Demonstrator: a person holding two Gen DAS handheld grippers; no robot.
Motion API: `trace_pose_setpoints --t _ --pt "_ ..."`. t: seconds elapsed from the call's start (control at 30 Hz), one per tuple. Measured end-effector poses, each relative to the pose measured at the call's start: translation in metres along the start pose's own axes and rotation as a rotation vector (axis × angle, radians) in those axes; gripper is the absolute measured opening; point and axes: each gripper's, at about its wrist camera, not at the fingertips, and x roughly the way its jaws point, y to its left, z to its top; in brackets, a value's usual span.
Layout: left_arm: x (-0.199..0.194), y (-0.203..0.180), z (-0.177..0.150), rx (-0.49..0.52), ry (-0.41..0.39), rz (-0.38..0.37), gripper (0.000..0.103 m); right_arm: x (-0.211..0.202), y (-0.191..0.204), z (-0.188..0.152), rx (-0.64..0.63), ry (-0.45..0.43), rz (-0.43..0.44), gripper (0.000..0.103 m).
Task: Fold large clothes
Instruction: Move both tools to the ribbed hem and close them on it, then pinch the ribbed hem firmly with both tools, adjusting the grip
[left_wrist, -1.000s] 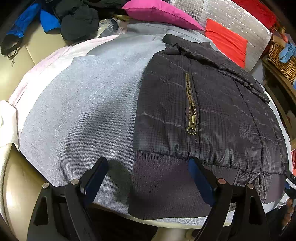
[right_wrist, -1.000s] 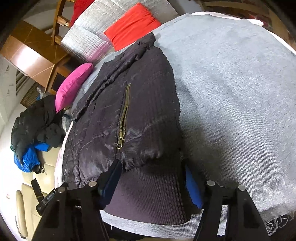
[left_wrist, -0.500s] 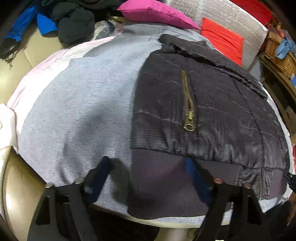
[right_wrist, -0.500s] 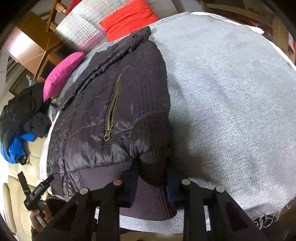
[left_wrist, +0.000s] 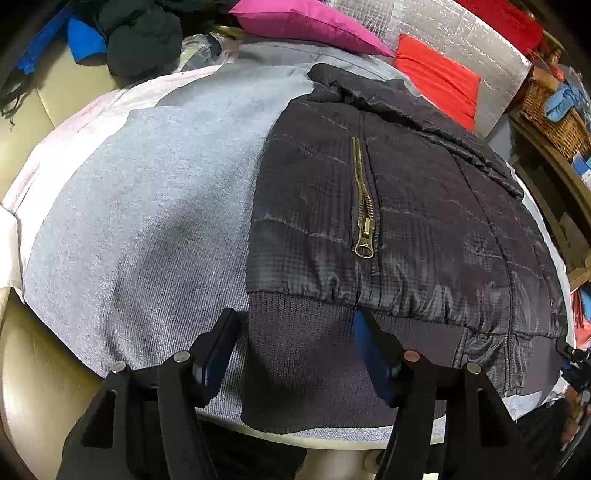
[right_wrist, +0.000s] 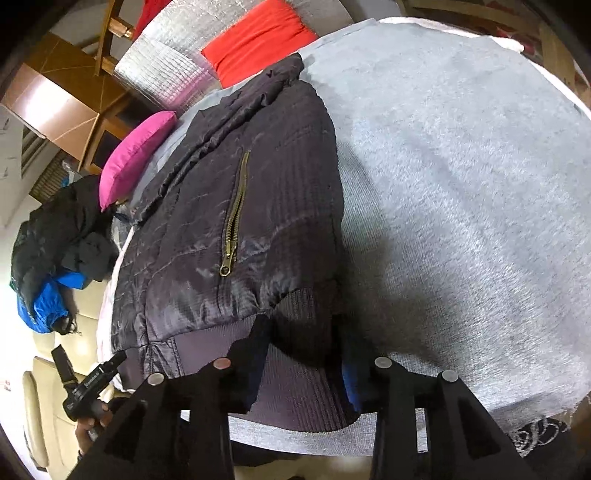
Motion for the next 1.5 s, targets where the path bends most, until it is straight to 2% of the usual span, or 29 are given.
trace_pose_setpoints --t 0.03,0.07,0.1,0.13,0.17,0.23,0.37,0.47,0.67,0.7,0.77,0.8,0.87,0.97,1.07,1.1,1.13,1.17,1.3,1.33,1.37,1.4,1.43,1.47,1.5 --pt "0.000 -0.001 0.000 0.007 -0.002 0.005 0.066 0.000 -0.001 0.000 0.009 0.000 0.008 0.042" --pt "0.000 -0.002 0.000 0.011 0.000 0.006 0.059 0.002 -0.002 0.001 0.012 0.008 0.013 0.042" --pt "0.001 -0.003 0.000 0.014 0.007 -0.009 0.051 0.003 -0.001 0.001 0.009 0.017 0.010 0.036" --pt "0.000 -0.004 0.000 0.014 0.012 -0.013 0.040 0.003 0.000 0.002 0.002 0.021 -0.004 0.020" --pt "-0.002 -0.004 0.001 0.015 0.010 -0.003 0.026 0.003 0.001 0.002 -0.005 0.027 -0.015 0.016" --pt "-0.006 -0.003 0.003 0.014 0.011 -0.009 0.012 0.003 0.003 0.002 -0.015 0.037 -0.012 0.010" --pt "-0.017 0.004 0.004 -0.012 0.000 -0.052 0.008 -0.002 0.010 0.004 -0.045 0.048 -0.012 0.009" --pt "-0.028 0.003 -0.003 0.017 -0.017 -0.057 0.008 -0.008 0.012 0.004 -0.063 0.045 -0.010 0.009" --pt "-0.033 0.009 -0.017 0.017 0.009 -0.058 0.008 -0.019 0.008 -0.005 -0.078 0.066 -0.013 0.008" --pt "-0.031 0.009 -0.017 0.026 0.018 -0.054 0.009 -0.021 0.006 -0.008 -0.076 0.069 -0.010 0.008" --pt "-0.027 0.012 -0.015 0.008 0.018 -0.052 0.018 -0.023 0.002 -0.008 -0.075 0.060 -0.004 0.009" --pt "-0.025 0.014 -0.013 -0.012 0.026 -0.064 0.018 -0.023 -0.001 -0.005 -0.068 0.055 0.011 0.013" --pt "-0.025 0.019 -0.010 -0.063 0.026 -0.058 0.033 -0.024 -0.005 -0.002 -0.036 0.033 0.036 0.018" --pt "-0.028 0.021 -0.006 -0.092 -0.029 -0.027 0.050 -0.033 0.003 0.001 -0.074 -0.037 0.016 0.024" --pt "-0.021 0.018 -0.004 -0.079 -0.015 -0.022 0.052 -0.032 0.005 0.004 -0.078 -0.046 -0.017 0.036" --pt "-0.018 0.014 -0.003 -0.072 -0.007 -0.015 0.053 -0.030 0.004 0.005 -0.076 -0.052 -0.032 0.048" --pt "-0.014 0.012 -0.003 -0.068 -0.004 -0.011 0.056 -0.028 0.003 0.005 -0.074 -0.058 -0.046 0.067" --pt "-0.013 0.010 -0.004 -0.064 -0.005 -0.004 0.058 -0.026 0.003 0.004 -0.070 -0.067 -0.056 0.071" --pt "-0.009 0.008 -0.005 -0.062 -0.006 0.008 0.058 -0.014 0.007 0.000 -0.092 -0.040 -0.034 0.071" --pt "-0.010 0.008 -0.005 -0.061 -0.005 0.009 0.058 -0.008 0.009 -0.001 -0.092 -0.025 -0.034 0.068" --pt "-0.010 0.006 -0.005 -0.056 -0.010 0.004 0.047 -0.005 0.009 -0.002 -0.086 -0.016 -0.034 0.065" --pt "-0.011 0.004 -0.005 -0.037 -0.010 -0.004 0.039 -0.002 0.010 -0.004 -0.089 -0.007 -0.026 0.039" --pt "-0.012 -0.001 -0.007 -0.008 -0.015 0.017 0.034 0.001 0.013 -0.006 -0.103 0.004 -0.049 0.026" --pt "-0.015 -0.003 -0.008 0.020 -0.020 0.026 0.016 0.002 0.014 -0.008 -0.106 0.006 -0.073 0.022" --pt "-0.015 -0.006 -0.008 0.044 -0.015 0.034 0.015 0.004 0.011 -0.008 -0.092 0.015 -0.066 0.015"
